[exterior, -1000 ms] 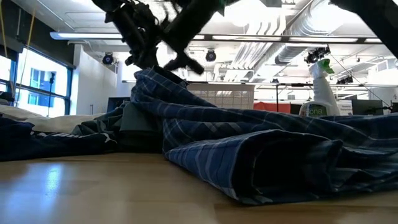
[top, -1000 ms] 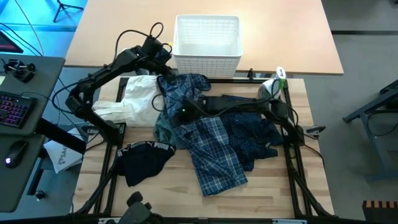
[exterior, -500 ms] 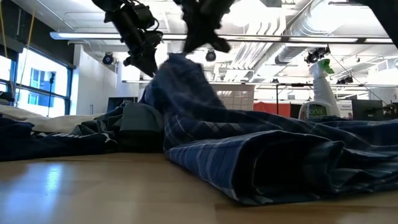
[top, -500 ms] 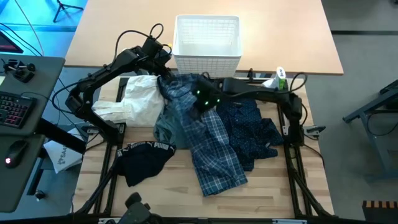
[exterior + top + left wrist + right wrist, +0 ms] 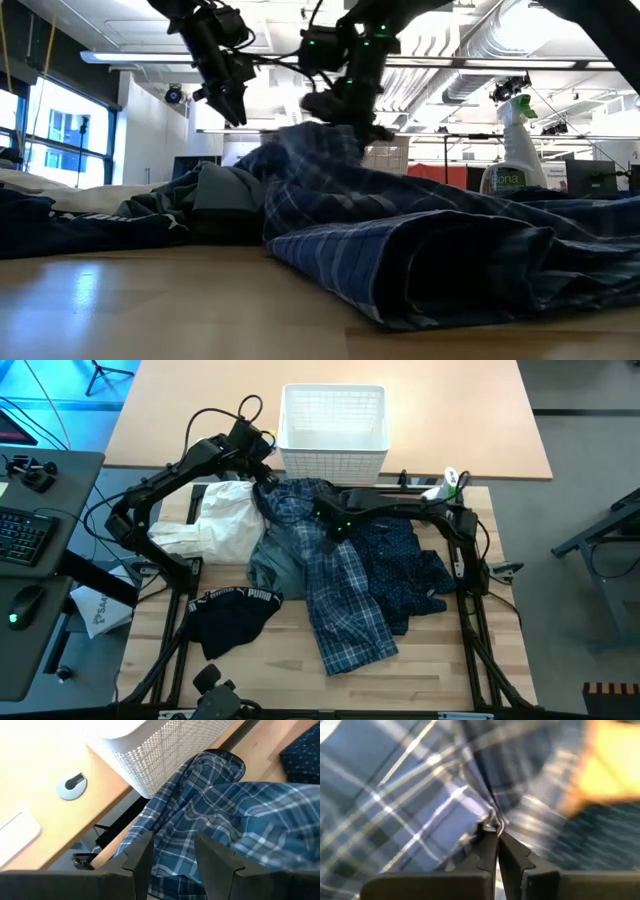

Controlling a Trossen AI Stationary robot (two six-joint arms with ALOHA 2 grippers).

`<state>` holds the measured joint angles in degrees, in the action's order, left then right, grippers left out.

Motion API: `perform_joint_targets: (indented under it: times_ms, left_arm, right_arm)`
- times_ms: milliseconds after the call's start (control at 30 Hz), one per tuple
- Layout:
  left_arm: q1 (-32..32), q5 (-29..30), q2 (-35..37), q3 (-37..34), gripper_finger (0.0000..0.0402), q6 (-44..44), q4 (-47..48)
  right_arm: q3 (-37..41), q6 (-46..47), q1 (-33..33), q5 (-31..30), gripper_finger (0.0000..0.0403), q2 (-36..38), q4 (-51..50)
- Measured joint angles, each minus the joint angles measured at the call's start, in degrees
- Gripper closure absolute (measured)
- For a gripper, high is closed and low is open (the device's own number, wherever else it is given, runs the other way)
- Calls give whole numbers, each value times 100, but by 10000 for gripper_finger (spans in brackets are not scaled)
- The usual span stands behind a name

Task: Fold Laundry from Bin
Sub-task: Fold the checkered blue polo

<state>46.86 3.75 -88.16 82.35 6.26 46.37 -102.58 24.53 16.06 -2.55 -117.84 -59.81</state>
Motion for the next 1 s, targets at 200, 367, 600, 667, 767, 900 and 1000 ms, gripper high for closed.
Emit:
perform_joint_targets:
  times_ms: [200,367,600,667,767,900,1000]
  left_arm:
    - [-8,0,0,0,273,0,-7]
    - [-1,-2,0,0,273,0,-9]
    - [-6,-87,0,0,273,-4,-8]
    - [-6,-173,0,0,273,-2,-16]
    - [-6,-254,0,0,273,-2,-75]
    - [-6,-489,0,0,273,-4,-199]
    - [-19,-574,0,0,273,-6,-260]
  right_arm:
    - [-820,216,145,-450,344,362,-745]
    - [-933,692,-79,-30,253,733,-639]
    - [-161,1767,-1025,251,170,866,-386]
    - [187,2254,-1150,182,164,866,95]
    - [781,2881,-1230,-203,174,868,616]
    - [1378,2984,-1191,-306,238,863,1370]
    - [1545,2700,-1151,138,328,863,1637]
